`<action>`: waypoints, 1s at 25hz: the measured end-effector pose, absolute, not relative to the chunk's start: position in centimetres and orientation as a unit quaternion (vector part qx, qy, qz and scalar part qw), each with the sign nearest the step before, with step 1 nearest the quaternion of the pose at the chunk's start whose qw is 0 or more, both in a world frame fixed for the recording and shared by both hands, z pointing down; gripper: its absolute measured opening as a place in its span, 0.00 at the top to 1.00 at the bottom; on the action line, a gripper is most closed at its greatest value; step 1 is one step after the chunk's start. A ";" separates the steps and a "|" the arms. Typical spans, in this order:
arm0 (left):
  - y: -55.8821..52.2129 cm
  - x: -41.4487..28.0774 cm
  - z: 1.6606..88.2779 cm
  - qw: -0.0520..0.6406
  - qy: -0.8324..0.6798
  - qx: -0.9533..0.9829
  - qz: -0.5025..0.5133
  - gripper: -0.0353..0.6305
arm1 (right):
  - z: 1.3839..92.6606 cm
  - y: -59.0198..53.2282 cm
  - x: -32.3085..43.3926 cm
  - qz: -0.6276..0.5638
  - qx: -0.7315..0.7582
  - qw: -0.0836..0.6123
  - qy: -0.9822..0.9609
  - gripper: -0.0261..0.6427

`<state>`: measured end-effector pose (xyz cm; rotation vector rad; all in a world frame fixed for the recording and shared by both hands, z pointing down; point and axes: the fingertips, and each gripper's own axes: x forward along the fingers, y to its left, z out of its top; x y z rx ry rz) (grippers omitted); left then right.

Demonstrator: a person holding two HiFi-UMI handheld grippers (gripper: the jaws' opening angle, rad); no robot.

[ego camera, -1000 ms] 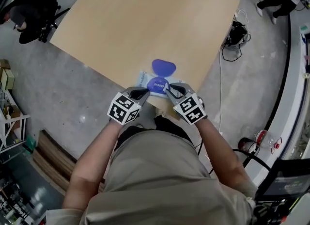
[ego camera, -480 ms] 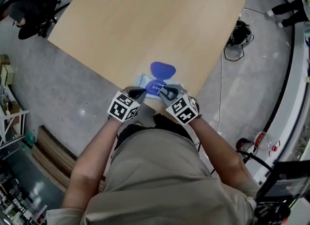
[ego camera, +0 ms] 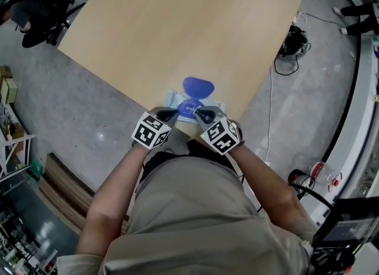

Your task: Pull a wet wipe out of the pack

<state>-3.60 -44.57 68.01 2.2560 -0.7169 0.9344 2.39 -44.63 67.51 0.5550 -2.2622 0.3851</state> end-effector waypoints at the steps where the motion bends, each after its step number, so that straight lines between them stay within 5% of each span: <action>1: -44.6 -3.6 68.0 0.294 -0.269 0.847 0.351 0.94 | 67.5 -44.6 2.4 0.151 0.218 0.380 -0.886 0.94; 25: -44.5 -3.7 68.1 0.286 -0.277 0.849 0.348 0.94 | 64.2 -45.9 5.6 0.158 0.286 0.344 -0.880 0.95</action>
